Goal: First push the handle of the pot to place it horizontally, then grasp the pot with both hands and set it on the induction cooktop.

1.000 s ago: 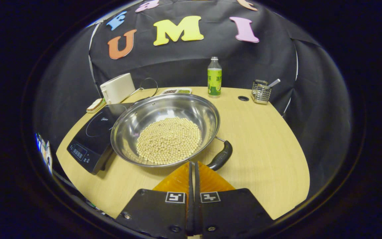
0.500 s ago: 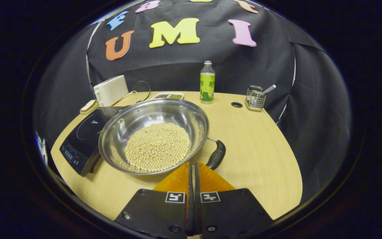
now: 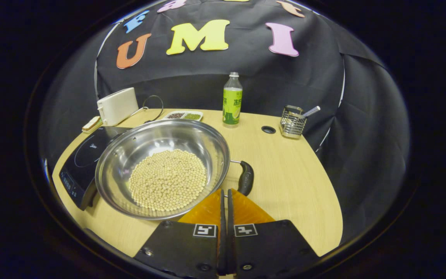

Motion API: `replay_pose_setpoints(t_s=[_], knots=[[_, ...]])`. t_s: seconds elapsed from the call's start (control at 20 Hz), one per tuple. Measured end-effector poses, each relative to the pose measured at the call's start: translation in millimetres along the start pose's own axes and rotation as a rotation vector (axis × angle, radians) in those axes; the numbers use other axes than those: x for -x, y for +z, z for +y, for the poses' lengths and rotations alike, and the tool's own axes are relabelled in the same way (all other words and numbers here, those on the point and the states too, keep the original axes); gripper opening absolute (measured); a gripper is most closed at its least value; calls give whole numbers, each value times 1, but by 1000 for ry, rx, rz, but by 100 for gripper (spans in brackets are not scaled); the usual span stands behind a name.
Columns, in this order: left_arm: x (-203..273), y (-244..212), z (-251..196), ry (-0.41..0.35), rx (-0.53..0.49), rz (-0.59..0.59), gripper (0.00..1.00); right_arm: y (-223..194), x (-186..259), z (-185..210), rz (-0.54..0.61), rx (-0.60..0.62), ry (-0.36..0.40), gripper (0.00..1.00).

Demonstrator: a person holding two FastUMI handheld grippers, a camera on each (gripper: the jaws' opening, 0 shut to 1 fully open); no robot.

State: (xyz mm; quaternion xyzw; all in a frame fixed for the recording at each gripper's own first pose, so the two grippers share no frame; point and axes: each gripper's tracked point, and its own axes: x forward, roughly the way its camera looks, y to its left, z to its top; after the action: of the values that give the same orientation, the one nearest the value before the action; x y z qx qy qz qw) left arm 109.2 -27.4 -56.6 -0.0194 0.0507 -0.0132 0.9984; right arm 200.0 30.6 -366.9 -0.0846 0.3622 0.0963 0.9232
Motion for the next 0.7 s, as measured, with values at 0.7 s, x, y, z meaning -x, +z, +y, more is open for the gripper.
replay_pose_setpoints(t_s=[0.7], knots=[[-41, -52, -27, -63, 14, 145, 95, 21, -18, -12, -15, -49, 36, 4]])
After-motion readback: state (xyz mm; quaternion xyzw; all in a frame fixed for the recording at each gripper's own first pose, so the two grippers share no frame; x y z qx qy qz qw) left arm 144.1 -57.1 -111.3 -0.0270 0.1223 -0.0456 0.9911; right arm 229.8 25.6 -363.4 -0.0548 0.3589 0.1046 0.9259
